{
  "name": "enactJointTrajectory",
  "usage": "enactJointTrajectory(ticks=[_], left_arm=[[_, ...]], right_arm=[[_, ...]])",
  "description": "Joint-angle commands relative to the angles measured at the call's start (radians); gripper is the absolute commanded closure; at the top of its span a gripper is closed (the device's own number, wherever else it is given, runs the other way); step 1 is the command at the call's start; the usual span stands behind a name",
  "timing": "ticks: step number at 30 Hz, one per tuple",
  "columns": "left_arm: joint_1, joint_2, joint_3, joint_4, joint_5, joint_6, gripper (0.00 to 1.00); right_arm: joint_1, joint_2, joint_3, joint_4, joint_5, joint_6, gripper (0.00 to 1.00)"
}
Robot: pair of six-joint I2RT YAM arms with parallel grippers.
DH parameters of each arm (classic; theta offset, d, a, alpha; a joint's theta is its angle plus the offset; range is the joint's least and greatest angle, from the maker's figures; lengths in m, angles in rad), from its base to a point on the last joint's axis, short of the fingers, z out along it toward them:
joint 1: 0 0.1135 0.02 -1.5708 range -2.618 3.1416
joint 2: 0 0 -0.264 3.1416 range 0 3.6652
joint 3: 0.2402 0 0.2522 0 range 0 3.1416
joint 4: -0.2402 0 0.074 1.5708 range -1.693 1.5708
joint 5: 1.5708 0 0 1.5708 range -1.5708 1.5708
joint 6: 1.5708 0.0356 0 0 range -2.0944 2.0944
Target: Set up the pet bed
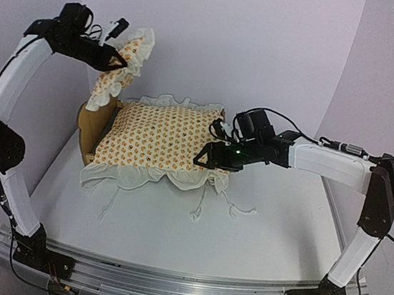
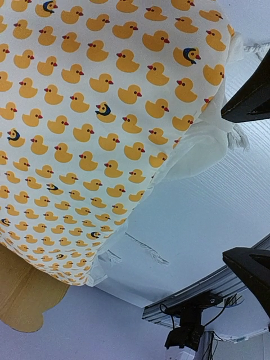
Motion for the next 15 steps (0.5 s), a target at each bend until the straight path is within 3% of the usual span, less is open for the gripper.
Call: enactJointTrajectory(ticks=[1,6,15], left_arm=[[-0.037,0.173,0.099,0.087,-0.093,-0.180,1.00],[-0.035,0.321,0.105,0.111,-0.260,-0.218,1.00],[-0.022,0.334,-0.116,0.246,-0.458,-0.221,1.00]], right_arm=[[-0.001,-0.032,0.000,0.007,0.045,0.041,0.24],[-0.002,-0.046,-0.006,0.008,0.051,0.050,0.24],[-0.002,-0.052,-0.012,0.007,0.038,0.042,0.24]])
